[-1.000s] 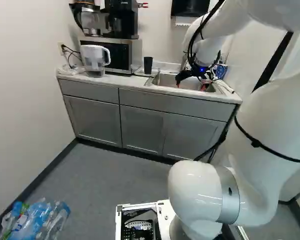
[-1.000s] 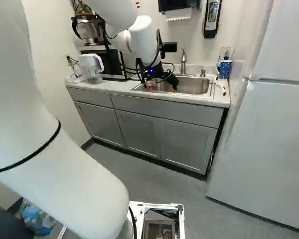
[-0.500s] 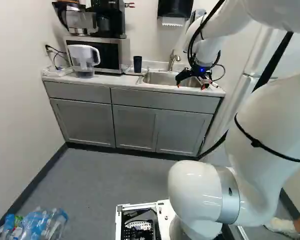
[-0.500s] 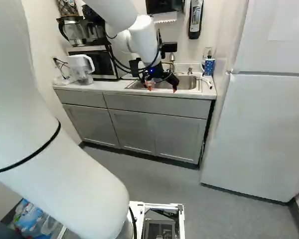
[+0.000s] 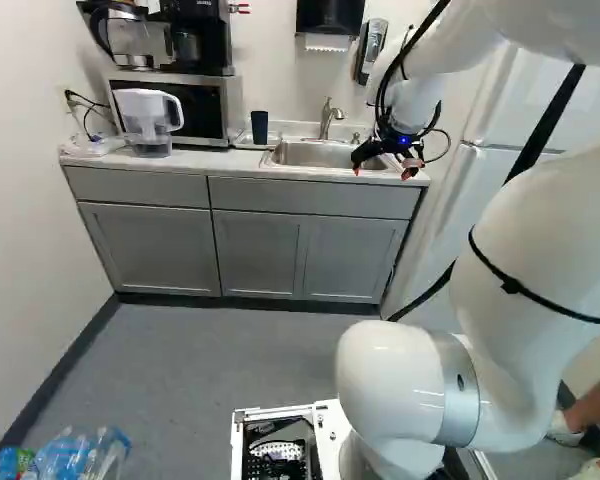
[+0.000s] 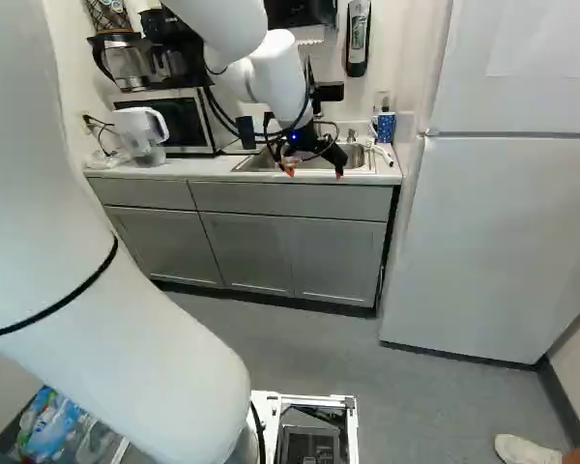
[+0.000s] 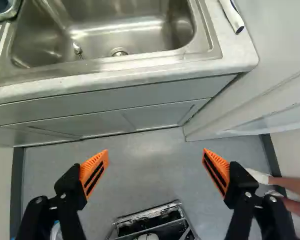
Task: Rinse the cup and place it in the tray
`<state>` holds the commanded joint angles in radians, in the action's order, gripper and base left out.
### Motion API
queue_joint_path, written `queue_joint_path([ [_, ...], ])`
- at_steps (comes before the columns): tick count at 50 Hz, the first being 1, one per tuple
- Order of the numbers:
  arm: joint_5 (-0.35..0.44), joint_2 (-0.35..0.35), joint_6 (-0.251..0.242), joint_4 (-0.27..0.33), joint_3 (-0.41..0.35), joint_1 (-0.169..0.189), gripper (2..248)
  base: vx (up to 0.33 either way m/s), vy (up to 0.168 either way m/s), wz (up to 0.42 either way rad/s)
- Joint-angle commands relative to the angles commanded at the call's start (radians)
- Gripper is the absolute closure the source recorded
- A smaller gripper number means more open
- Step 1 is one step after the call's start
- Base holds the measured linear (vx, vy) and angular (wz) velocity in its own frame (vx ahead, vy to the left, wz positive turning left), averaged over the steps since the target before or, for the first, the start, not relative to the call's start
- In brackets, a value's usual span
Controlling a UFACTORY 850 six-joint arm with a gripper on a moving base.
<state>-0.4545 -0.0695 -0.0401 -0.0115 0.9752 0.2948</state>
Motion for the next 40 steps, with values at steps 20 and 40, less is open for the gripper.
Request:
queue_joint_path([
  [20,0.0,0.0,0.0,0.0,0.0,0.0,3,0.0,0.0,0.0],
  [40,0.019,-0.003,0.001,0.0,-0.013,-0.004,3,0.0,0.0,0.0],
])
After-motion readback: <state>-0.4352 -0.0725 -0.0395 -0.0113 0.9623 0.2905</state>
